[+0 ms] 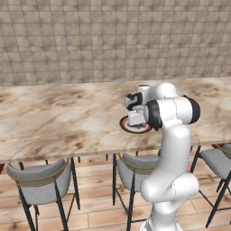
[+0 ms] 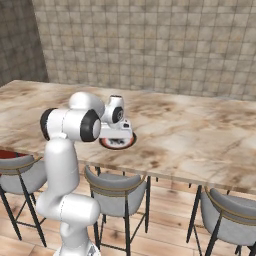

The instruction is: Take the steak from the fridge and place it on the digital scale on the counter by the fridge. Wait a few seconds for a reading, then move it to the plate on the dining counter.

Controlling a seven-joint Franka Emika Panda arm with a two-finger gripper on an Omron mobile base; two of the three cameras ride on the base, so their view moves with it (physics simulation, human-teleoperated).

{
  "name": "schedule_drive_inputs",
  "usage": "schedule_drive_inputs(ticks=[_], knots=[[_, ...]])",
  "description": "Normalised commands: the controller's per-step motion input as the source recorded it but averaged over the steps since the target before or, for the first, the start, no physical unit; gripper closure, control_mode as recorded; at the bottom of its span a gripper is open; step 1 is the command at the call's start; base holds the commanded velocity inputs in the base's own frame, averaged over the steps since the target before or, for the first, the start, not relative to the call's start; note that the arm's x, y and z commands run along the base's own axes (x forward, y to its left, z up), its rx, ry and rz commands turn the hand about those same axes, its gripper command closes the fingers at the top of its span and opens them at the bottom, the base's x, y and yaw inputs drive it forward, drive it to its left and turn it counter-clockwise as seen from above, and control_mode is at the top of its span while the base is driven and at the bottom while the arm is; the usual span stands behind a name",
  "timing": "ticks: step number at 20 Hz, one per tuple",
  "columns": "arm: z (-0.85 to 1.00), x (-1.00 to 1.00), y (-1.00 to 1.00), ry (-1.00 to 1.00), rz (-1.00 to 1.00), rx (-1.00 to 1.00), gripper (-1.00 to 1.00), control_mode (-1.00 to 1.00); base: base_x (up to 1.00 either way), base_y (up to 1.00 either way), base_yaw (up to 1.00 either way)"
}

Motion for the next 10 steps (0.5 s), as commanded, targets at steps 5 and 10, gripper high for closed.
schedule_drive_inputs(ticks=[5,10], knots=[[0.0,0.13,0.0,0.02,0.0,0.0,1.0,-1.0,0.0,0.0,0.0],[0.0,0.04,0.0,0.04,0.0,0.0,-1.0,-1.0,0.0,0.0,0.0]])
